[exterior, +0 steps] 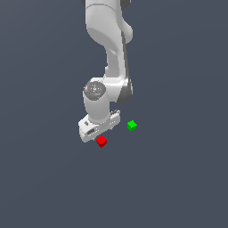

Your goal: Stack the red cube on top of the green cube.

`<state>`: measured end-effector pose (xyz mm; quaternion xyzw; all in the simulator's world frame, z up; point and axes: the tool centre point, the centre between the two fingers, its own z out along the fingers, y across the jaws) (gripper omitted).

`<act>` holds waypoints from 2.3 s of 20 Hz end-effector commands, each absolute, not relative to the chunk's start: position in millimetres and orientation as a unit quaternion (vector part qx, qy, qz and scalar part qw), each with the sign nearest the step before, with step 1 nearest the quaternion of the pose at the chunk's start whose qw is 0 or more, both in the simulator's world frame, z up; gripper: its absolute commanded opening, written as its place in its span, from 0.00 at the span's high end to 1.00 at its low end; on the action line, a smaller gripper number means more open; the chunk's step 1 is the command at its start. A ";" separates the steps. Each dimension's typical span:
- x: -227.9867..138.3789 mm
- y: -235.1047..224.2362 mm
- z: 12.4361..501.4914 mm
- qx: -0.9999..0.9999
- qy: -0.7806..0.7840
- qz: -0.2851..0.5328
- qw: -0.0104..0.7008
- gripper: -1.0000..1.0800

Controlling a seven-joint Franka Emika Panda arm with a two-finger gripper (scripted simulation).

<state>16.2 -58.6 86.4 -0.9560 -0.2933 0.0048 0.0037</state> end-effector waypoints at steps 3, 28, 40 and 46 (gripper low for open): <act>22.1 -64.0 77.6 -0.944 -0.331 0.002 0.002 0.04; 26.9 -67.8 22.9 -0.932 -0.362 0.000 0.000 0.04; 28.0 -68.0 19.9 -0.932 -0.362 0.000 0.000 1.00; 27.8 -68.0 22.7 -0.932 -0.362 0.000 0.000 1.00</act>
